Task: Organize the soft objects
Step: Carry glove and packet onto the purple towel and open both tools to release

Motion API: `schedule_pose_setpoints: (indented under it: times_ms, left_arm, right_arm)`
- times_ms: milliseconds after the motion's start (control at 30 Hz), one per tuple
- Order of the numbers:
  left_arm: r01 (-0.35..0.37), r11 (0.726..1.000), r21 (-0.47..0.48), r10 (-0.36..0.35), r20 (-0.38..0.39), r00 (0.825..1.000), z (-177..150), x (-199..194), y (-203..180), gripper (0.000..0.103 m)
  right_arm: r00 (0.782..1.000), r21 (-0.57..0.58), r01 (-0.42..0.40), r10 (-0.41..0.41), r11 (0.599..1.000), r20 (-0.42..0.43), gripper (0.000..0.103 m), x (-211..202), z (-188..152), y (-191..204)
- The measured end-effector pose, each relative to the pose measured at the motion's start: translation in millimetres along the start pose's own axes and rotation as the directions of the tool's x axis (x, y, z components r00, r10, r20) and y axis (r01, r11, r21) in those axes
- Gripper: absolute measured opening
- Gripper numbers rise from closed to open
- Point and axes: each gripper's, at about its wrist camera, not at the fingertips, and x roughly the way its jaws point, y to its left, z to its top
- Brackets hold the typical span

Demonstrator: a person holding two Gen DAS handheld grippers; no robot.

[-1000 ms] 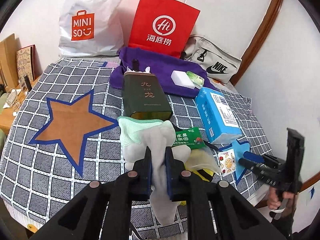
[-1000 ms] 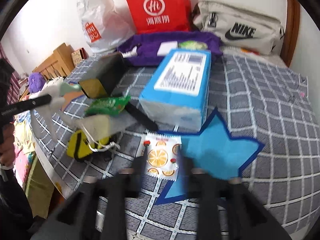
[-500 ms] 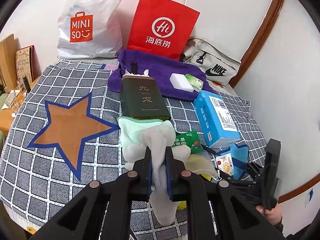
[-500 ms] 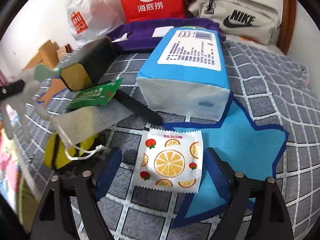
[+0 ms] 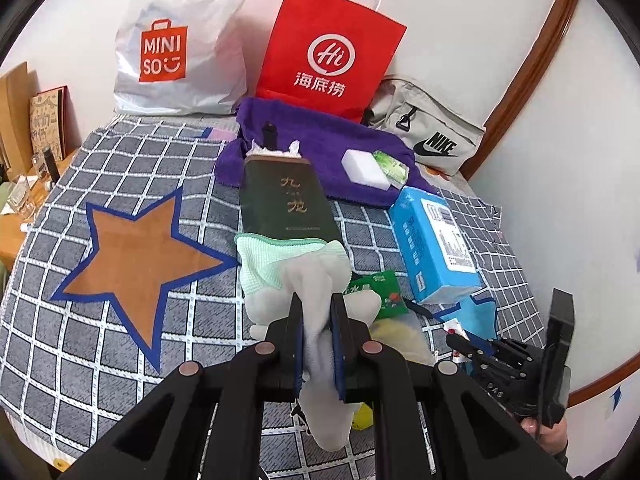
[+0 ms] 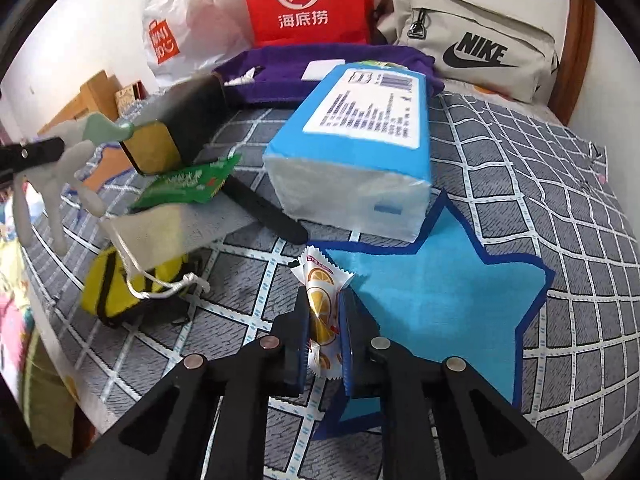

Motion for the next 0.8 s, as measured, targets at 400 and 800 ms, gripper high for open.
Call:
schedule_pose_setpoints:
  times_ms: [400,800]
  left_arm:
    - [-0.004,1.0,0.005,0.004,0.041,0.999,30.2,-10.0,-8.9,0.012]
    - [-0.015,1.0,0.017,0.014,0.063,0.998,65.4,-4.9,-20.0,0.012]
  right_arm:
    - [0.986,0.006,-0.116,0.114,0.993,0.118,0.013,-54.7,48.8,-9.3]
    - [0.973,-0.027,-0.078,0.082,0.997,0.216,0.014,-75.7,111.9,-18.6]
